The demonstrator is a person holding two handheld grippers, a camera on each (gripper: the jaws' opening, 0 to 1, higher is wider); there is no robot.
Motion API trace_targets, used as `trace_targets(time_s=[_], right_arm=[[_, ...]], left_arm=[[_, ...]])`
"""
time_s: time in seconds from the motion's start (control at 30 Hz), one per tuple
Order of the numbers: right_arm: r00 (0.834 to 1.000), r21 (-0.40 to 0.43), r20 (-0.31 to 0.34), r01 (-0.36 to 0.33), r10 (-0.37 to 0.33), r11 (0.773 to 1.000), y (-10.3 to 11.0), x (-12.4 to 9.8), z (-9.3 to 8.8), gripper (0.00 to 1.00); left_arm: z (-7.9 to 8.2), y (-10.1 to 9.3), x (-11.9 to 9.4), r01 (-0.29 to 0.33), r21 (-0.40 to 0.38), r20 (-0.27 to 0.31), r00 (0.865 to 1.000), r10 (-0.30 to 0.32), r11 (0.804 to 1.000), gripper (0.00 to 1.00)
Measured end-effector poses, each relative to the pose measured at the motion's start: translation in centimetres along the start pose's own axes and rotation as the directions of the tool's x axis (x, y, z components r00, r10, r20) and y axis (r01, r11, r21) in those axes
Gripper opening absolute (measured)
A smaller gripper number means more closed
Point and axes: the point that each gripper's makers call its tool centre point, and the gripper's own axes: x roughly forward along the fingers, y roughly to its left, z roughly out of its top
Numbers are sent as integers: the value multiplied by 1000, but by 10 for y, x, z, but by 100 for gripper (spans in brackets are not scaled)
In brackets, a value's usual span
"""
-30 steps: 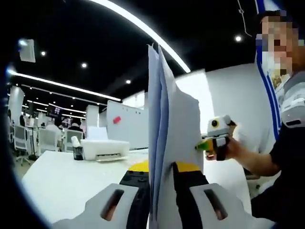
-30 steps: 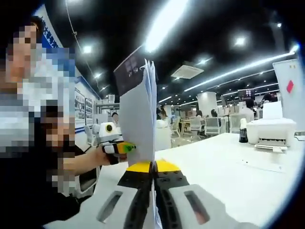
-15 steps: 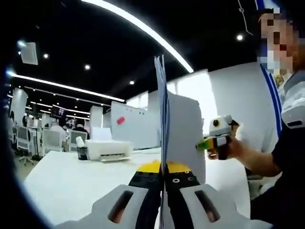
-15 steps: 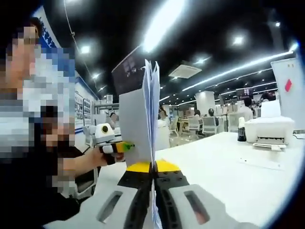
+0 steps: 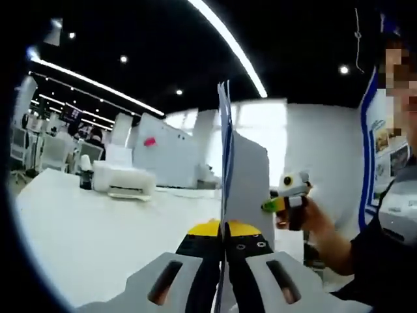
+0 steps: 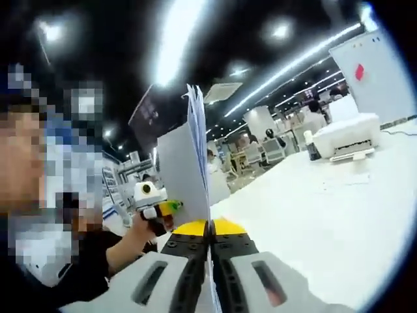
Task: Organize the stack of printing papers by aligning and flattening the scattered papers on the table
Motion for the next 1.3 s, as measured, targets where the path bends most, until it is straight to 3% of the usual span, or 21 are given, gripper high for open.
trace_targets(time_s=[0.1,0.13,0.27,0.43,0.67,0.9,1.03,1.17,1.27,1.3], right_arm=[[1000,33,-23,-1,2,999,-5,-5,-2,0],[999,52,-50,11,-8,999,-12,-6,-7,0],[994,100,-91,66,-57,993,-38,-3,-18,0],[987,104,-91,143,-134,984,-68,1,-27,0],[982,129,-66,184,-177,974,-92,2,-28,0],[961,105,-98,268,-258,958,-117,3,-46,0],[949,113,-115,305,-292,946,-132,4,-56,0],[933,109,-141,348,-332,931,-149,6,-68,0],[930,93,-145,354,-339,931,-151,7,-69,0],[922,43,-150,367,-357,929,-157,8,-73,0]], left_arm=[[-8,3,10,1,-48,-33,999,-3,999,6],[-18,10,15,-7,-77,-73,997,1,997,6],[-37,29,26,-48,-153,-115,993,30,987,6],[-55,46,39,-87,-136,-142,988,68,987,6],[-69,59,47,-125,-141,-151,983,104,982,6],[-93,77,55,-188,-123,-176,970,165,974,7],[-108,87,58,-229,-90,-205,957,207,969,7],[-131,102,61,-288,16,-273,920,281,958,7],[-137,105,61,-302,37,-292,908,300,953,8],[-140,108,62,-307,67,-300,901,313,949,8]])
